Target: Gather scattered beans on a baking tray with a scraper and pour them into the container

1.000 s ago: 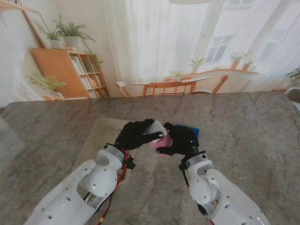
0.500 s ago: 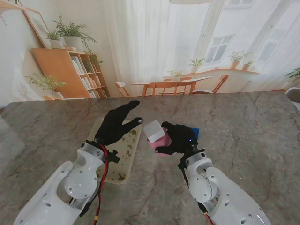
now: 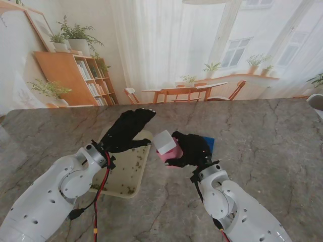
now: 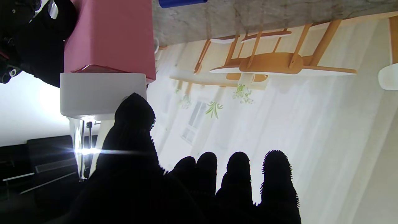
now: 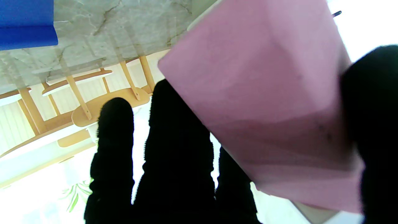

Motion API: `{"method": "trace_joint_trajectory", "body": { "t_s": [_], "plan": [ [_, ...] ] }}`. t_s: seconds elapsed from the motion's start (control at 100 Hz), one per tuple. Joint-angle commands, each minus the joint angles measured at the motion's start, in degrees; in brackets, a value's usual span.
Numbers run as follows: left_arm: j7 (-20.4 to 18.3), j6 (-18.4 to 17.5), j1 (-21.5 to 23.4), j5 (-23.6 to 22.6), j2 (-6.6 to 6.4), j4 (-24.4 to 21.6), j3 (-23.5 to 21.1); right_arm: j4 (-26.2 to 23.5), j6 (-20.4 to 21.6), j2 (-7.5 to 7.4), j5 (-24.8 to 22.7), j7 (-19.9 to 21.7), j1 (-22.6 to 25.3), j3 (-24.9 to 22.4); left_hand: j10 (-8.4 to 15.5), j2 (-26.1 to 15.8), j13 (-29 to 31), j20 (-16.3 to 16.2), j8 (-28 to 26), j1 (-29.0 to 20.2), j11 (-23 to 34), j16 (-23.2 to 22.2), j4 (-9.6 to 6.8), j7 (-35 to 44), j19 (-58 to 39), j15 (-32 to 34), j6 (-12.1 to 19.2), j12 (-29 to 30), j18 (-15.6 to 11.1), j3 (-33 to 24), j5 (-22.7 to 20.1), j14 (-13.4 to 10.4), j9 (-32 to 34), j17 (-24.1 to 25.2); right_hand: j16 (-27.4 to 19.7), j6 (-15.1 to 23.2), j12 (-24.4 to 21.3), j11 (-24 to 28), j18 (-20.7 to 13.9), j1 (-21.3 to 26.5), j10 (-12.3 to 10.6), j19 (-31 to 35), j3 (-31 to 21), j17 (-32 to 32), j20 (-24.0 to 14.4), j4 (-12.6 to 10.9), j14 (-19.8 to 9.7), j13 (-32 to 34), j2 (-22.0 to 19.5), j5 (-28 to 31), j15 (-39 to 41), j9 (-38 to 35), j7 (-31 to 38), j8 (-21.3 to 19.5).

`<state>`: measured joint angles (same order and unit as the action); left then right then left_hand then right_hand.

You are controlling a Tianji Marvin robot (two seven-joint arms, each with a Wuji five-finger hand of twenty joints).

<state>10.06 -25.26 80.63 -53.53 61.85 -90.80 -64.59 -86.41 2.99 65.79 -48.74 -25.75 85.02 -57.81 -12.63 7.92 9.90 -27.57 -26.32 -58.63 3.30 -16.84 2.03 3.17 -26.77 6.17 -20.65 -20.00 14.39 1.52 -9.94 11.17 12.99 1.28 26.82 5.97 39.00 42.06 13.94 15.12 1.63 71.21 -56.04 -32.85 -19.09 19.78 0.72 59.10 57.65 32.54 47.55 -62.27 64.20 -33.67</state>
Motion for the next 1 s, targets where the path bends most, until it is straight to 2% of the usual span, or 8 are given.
{"method": "trace_joint_trajectory", "body": {
  "t_s": [0.0,0.2,0.41,0.45,0.6,0.77,0.79,0.99],
  "plan": [
    [-0.35,-1.62,-1.27,1.56,0.32,1.09,0.87,-0.33,0.6,-0.01,0.08,0.76,0.18,-0.09,0.57,2.01,-2.14,1.86,0.36,-1.73,-0.42,0.81,-1.15,-0.27,-0.15,0.34,-0.45,1.01,-2.14,-1.43,1.89,-0.42,-2.24,1.61,-0.36,19.32,2.68,8.79,-0.91,12.0,-8.93,0.73,-13.91,0.35,-1.02,-7.56,-4.48,0.33,-9.71,3.56,-1.22,-6.09,10.73,-2.27],
    [-5.44,-9.03,-4.48,7.82,0.31,4.07,2.33,-0.4,0.96,-0.05,-0.01,0.79,0.29,-0.2,-0.36,4.57,-2.98,4.12,0.29,3.1,-0.61,1.5,-1.02,0.18,0.82,-0.1,6.57,1.4,-2.25,-1.54,-0.57,0.27,-2.84,2.11,-0.33,19.37,2.75,8.64,-0.97,11.92,-9.07,0.64,-13.95,0.32,-0.96,-7.5,-4.49,0.4,-9.73,3.49,-1.36,-6.18,10.63,-2.21],
    [-10.0,-10.78,-5.68,11.11,-0.17,4.36,3.16,-0.42,1.08,-0.02,-0.1,0.43,0.38,-0.22,1.39,5.94,0.85,4.64,-0.02,2.15,0.41,1.42,-1.14,0.88,0.76,0.77,10.86,1.33,-2.32,-3.65,-3.56,-0.81,1.35,-0.6,-0.29,19.46,2.83,8.54,-0.98,11.82,-8.99,0.61,-13.9,0.3,-0.93,-7.43,-4.54,0.49,-9.8,3.49,-1.55,-6.18,10.62,-2.19],
    [-10.26,-10.72,-5.77,11.39,-0.18,4.38,3.38,-0.41,1.11,0.0,-0.14,0.27,0.38,-0.19,2.17,6.98,3.26,3.61,-1.37,4.39,0.62,0.18,-0.22,0.86,0.23,0.71,11.74,0.54,-2.46,-9.18,-5.23,-1.19,3.71,-1.89,-0.28,19.41,2.84,8.52,-0.98,11.81,-9.07,0.61,-13.9,0.3,-0.93,-7.43,-4.56,0.5,-9.85,3.48,-1.57,-6.19,10.65,-2.19],
    [-8.06,-9.4,-5.93,11.98,0.47,5.33,4.63,-0.36,1.06,0.06,-0.25,-0.21,0.38,-0.04,8.19,6.08,18.67,-5.72,-5.92,4.74,5.26,-5.2,0.14,5.89,-11.36,5.47,14.15,-4.24,-2.39,-9.93,-13.17,-4.38,20.64,-9.11,-0.21,19.33,2.89,8.47,-0.98,11.88,-8.98,0.61,-13.87,0.3,-0.92,-7.44,-4.51,0.56,-9.84,3.51,-1.6,-6.19,10.7,-2.18],
    [-5.68,-7.4,-6.37,12.86,1.22,6.4,6.56,-0.45,0.62,0.09,-0.39,-0.42,0.45,0.07,13.82,4.21,26.19,-14.66,-14.7,3.76,18.15,-20.45,-0.04,11.37,-20.35,14.17,13.29,-25.21,-4.23,-4.85,-18.64,-5.29,30.61,-12.3,-0.12,19.16,2.96,8.46,-0.79,12.04,-8.77,0.58,-13.84,0.23,-0.88,-7.43,-4.31,0.5,-9.76,3.48,-1.59,-6.24,10.72,-2.14],
    [-5.53,-7.11,-6.38,12.91,1.27,6.41,6.73,-0.49,0.54,0.09,-0.41,-0.45,0.48,0.08,14.5,4.09,26.81,-15.58,-17.51,3.63,20.58,-23.53,0.01,12.88,-21.32,15.5,13.67,-32.36,-4.16,-3.46,-19.39,-5.12,31.6,-12.52,-0.1,19.15,2.95,8.45,-0.79,12.1,-8.7,0.58,-13.85,0.23,-0.88,-7.44,-4.23,0.52,-9.77,3.48,-1.56,-6.23,10.73,-2.14],
    [-4.83,-2.03,-5.49,14.44,1.83,5.21,8.32,-0.85,-0.5,0.13,-0.58,-0.61,0.71,0.11,13.05,0.86,26.1,-22.5,-46.05,10.9,46.85,-39.92,0.11,38.49,-27.28,31.2,13.25,-52.66,-1.24,-0.32,-19.41,-1.97,34.92,-10.34,0.05,18.32,2.97,8.52,-0.39,12.38,-8.3,0.55,-13.72,0.22,-0.84,-7.43,-3.8,0.54,-9.67,3.56,-1.31,-6.34,10.82,-1.98]
  ]
}}
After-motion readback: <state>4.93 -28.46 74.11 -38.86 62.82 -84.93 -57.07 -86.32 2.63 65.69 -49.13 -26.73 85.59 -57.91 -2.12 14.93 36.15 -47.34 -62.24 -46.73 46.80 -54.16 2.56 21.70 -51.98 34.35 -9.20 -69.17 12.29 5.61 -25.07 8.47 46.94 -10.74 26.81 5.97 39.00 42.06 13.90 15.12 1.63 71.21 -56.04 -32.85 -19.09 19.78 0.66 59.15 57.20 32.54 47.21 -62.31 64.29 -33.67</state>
